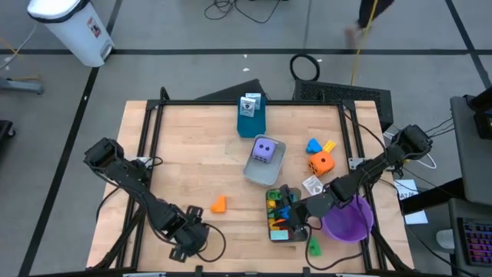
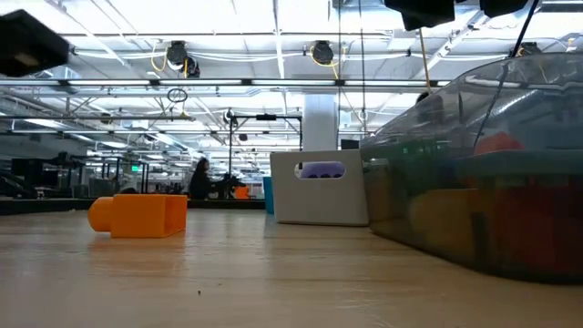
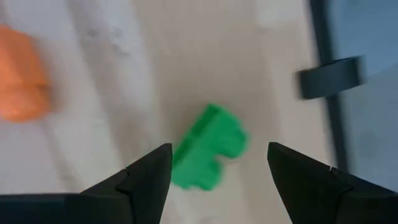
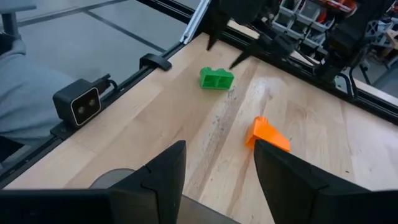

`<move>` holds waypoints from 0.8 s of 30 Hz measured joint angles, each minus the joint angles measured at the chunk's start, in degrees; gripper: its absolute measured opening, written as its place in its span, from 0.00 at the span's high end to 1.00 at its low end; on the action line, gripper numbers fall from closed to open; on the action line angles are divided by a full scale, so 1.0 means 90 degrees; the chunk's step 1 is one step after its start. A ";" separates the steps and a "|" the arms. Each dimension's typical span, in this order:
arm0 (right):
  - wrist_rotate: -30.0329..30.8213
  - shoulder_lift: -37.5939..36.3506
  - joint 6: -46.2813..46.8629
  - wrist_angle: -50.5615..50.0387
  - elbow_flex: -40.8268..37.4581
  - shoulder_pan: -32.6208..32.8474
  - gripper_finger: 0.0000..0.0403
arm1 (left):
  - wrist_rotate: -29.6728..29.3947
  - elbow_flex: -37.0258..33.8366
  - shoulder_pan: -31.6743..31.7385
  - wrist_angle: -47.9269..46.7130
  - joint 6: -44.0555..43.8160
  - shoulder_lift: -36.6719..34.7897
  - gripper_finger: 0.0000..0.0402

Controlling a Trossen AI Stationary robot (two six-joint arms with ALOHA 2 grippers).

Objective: Pick & Place Toys
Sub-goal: Put the green game piece into the black bin

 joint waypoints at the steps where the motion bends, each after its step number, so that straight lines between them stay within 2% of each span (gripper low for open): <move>1: -0.0001 0.0000 -0.0014 -0.0013 0.0000 -0.0001 0.55 | -0.0169 0.0000 0.0000 -0.0077 0.0196 0.0000 0.33; 4: -0.0001 0.0000 -0.0016 -0.0026 0.0000 -0.0004 0.55 | -0.0547 0.0000 -0.0004 -0.0165 0.0809 0.0000 0.33; 7: -0.0001 0.0000 -0.0015 -0.0051 0.0000 -0.0004 0.55 | -0.0630 0.0000 -0.0048 -0.0155 0.1239 0.0000 0.33; 24: -0.0001 0.0000 -0.0016 -0.0167 0.0000 -0.0004 0.56 | -0.0989 0.0002 -0.0338 -0.0095 0.2292 0.0390 0.33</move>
